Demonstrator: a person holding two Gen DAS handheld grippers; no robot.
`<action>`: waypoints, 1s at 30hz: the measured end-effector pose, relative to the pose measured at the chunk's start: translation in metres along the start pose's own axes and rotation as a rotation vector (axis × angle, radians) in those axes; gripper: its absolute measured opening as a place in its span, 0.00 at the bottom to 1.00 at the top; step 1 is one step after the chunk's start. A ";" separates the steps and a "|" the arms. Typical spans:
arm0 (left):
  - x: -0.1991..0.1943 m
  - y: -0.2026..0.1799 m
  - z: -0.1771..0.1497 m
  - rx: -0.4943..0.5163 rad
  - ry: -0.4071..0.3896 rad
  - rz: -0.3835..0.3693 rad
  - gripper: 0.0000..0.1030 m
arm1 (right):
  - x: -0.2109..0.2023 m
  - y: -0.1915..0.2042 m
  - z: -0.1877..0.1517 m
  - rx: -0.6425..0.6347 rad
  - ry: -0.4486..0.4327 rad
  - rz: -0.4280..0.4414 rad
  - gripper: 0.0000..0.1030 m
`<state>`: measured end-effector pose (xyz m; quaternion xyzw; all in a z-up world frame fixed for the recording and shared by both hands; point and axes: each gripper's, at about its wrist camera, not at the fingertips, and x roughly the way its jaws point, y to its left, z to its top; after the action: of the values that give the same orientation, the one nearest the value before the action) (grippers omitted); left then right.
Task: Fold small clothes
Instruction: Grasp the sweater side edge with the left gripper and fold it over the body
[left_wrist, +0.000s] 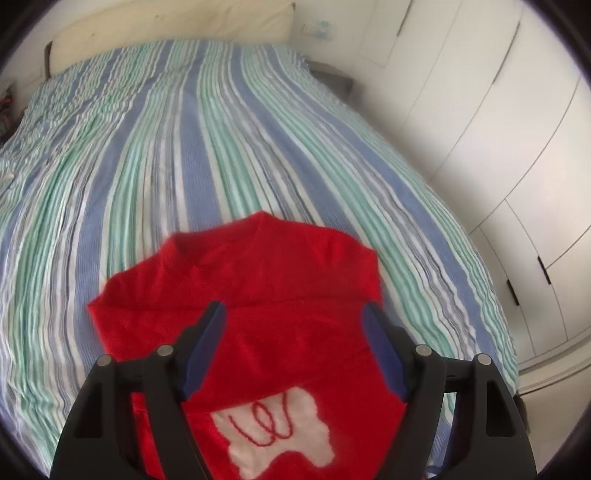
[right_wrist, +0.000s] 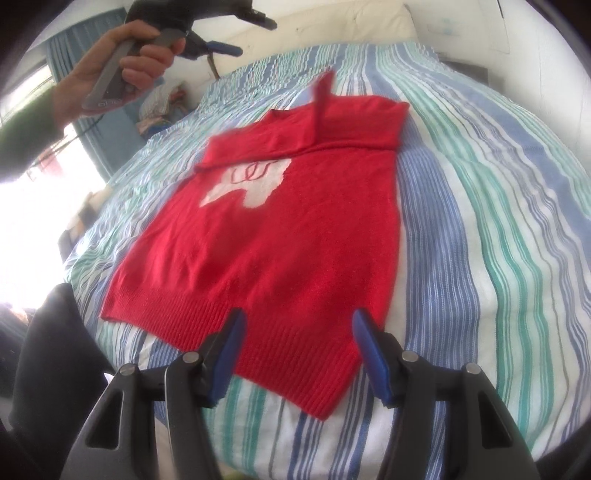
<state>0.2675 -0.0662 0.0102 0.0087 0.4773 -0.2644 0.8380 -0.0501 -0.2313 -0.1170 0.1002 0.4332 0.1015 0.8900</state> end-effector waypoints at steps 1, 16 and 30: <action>-0.001 0.017 -0.005 -0.036 0.006 0.019 0.75 | -0.001 0.000 0.000 0.002 -0.003 0.001 0.58; 0.030 0.099 -0.140 0.132 0.124 0.299 0.71 | 0.021 0.001 -0.002 -0.003 0.062 0.008 0.58; 0.036 0.134 -0.176 -0.154 -0.038 0.379 0.09 | 0.026 0.000 -0.006 -0.015 0.081 -0.018 0.58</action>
<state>0.2027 0.0801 -0.1467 0.0292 0.4701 -0.0649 0.8797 -0.0390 -0.2240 -0.1396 0.0854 0.4690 0.1005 0.8733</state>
